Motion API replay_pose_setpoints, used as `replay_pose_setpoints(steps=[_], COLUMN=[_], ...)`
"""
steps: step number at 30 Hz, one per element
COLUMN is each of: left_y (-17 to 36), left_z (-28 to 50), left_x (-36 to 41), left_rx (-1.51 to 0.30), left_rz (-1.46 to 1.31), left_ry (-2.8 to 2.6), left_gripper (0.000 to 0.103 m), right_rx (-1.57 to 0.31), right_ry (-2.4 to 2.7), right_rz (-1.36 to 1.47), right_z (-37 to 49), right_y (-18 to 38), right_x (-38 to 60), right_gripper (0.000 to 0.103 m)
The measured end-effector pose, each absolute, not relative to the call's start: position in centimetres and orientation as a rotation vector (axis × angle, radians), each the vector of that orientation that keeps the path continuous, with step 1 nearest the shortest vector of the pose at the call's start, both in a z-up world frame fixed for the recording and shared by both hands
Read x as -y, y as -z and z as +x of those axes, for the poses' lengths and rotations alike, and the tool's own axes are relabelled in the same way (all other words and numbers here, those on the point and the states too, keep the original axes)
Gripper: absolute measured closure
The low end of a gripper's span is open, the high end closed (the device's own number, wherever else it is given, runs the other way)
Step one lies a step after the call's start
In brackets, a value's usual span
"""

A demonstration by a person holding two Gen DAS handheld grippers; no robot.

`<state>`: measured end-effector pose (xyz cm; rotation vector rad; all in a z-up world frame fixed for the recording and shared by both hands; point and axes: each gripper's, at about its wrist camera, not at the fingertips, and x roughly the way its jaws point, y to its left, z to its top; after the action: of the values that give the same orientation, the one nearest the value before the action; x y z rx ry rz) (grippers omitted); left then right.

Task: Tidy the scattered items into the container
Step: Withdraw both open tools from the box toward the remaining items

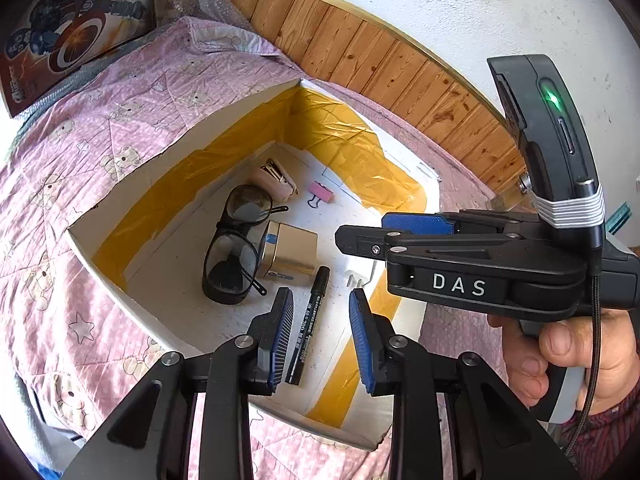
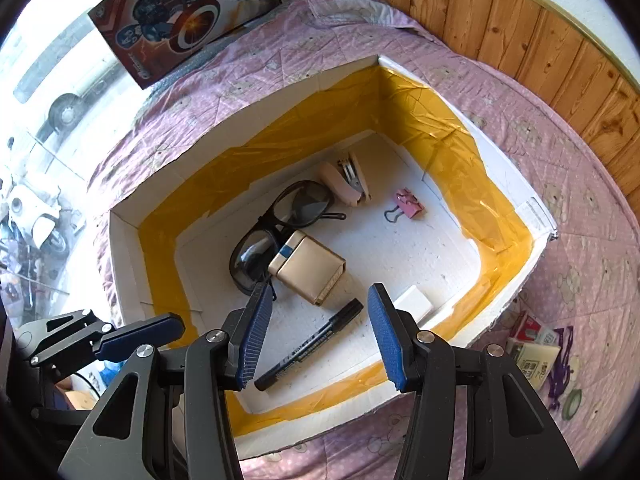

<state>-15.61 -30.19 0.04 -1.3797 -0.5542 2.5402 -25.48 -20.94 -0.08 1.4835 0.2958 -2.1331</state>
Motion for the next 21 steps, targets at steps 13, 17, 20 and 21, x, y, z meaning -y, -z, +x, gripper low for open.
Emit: replay_pose_setpoints(steps=[13,17,20,21], left_y=[-2.3,-2.9,-3.2,-3.3], left_z=[-13.3,-12.5,-12.0,-11.8], left_x=[28.1,27.6,27.2,27.1], left_rx=[0.469,0.448,0.436,0.434], left_rz=[-1.313,-1.296,-1.290,-1.288], left_ry=[-2.568,-2.574,-2.576,-2.578], left_gripper=[0.072,0.072,0.071,0.070], right_rx=[-0.277,-0.280,-0.289,-0.292], right_ry=[2.170,2.186,2.200,2.205], right_rz=[1.444,1.421,1.401,1.395], right_z=[-22.4,-21.2,-20.3,-20.0], right_y=[-1.7,-2.4,-2.9,-3.0], right_x=[19.5,19.2,18.9,18.7], right_gripper=[0.050,0.050,0.050,0.050])
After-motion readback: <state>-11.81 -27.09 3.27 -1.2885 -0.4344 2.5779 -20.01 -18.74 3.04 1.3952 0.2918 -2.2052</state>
